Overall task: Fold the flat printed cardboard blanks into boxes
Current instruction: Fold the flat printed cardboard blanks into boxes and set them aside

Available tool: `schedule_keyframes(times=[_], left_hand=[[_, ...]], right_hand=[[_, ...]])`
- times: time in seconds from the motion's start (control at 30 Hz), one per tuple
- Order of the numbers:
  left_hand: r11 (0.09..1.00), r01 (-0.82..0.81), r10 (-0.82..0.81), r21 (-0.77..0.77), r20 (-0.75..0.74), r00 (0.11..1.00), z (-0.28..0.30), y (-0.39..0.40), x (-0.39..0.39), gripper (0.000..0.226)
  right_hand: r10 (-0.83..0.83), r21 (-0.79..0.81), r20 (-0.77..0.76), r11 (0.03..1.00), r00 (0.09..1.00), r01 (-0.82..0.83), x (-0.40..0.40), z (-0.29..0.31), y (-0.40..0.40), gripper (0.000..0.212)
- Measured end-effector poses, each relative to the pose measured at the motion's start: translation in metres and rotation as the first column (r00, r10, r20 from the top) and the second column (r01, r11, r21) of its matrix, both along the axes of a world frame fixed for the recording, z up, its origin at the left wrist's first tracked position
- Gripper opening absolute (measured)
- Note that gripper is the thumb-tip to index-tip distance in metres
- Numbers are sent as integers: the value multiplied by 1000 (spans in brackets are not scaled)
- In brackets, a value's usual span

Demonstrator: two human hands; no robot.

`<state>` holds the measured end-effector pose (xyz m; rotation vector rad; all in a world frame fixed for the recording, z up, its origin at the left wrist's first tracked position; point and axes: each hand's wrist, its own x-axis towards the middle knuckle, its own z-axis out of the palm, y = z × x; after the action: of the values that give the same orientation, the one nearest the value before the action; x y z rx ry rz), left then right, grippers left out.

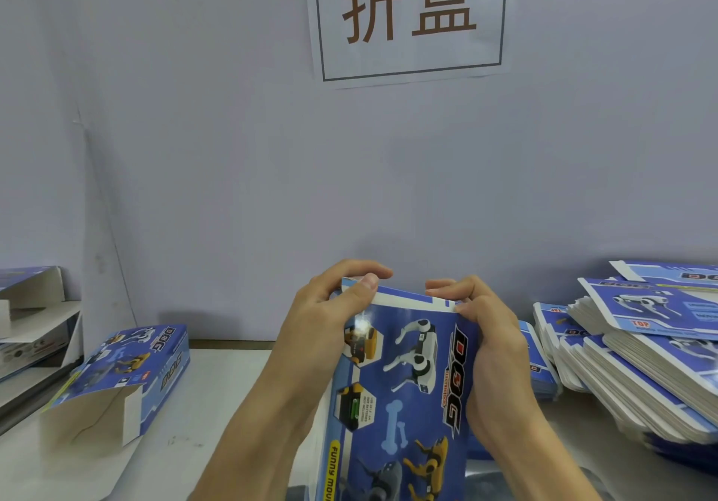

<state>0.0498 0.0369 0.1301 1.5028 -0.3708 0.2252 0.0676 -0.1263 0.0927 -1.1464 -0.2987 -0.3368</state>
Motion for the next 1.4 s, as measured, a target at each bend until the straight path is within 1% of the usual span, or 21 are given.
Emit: schedule_keyframes(times=[0.17,0.27,0.43,0.53,0.6,0.73,0.8,0.9,0.97,1.1,1.2,1.27,1.4], left_hand=[[999,22,-23,-31,-16,1000,-1,1,1,24],[999,43,-43,-33,-18,999,-4,2,2,23],[998,-1,0,-56,-13,1000,-8,-2,3,34],[998,-22,22,-55,-1,1000,-9,-5,2,47],[998,-34,35,-47,17,999,-9,-8,2,49],[998,-39,42,-49,51,998,-9,-14,0,36],[999,-9,12,-50,65,998,-10,-12,-2,36],[999,32,-35,30,128,991,-11,-5,-3,32],[998,26,-37,65,178,983,-12,-1,-3,33],[1000,-22,17,16,254,967,-16,-3,1,21],[998,-60,55,9,277,959,-19,-4,4,9],[996,-81,70,26,285,956,-19,-5,4,10],[995,-84,62,56,312,948,-17,-5,2,18]], right_hand=[[15,-30,8,999,1000,-15,-2,1,-1,20],[40,-63,5,997,999,-40,-4,1,-2,22],[102,-55,48,993,994,-100,-6,1,-3,23],[80,-81,49,994,996,-75,-5,1,-3,26],[72,-71,46,995,996,-68,-4,2,-5,27],[52,-63,44,997,998,-49,-5,2,-7,23],[65,-64,51,996,997,-62,-5,2,-7,22],[113,-58,98,993,989,-108,-9,4,-9,24],[131,-94,155,989,979,-118,-11,7,-10,24],[64,-135,165,990,984,-42,-9,7,-11,15],[32,-126,143,992,989,-13,-7,5,-11,17],[22,-122,138,993,990,-5,-7,5,-11,18],[14,-150,159,989,987,10,-9,7,-10,14]])
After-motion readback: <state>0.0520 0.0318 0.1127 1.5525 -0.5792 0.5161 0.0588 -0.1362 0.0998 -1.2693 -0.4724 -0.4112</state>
